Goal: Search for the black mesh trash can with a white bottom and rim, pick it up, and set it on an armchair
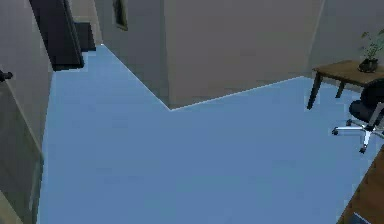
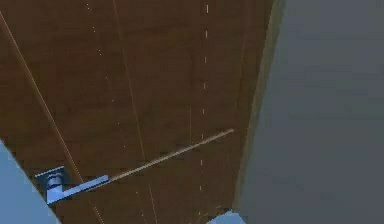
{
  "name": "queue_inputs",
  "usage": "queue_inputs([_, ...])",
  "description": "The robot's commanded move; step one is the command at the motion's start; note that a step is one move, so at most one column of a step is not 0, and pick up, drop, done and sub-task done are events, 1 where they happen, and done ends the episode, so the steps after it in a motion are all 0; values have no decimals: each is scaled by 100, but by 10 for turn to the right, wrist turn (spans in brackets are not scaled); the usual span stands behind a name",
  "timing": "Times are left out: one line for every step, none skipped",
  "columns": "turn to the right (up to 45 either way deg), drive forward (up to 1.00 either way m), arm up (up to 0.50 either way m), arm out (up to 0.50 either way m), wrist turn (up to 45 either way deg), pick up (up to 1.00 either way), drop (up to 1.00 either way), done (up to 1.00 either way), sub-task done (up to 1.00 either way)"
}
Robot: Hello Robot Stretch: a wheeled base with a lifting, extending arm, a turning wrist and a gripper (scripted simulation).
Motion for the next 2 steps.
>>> queue_inputs([0,60,0,0,0,0,0,0,0])
queue_inputs([450,0,0,0,0,0,0,0,0])
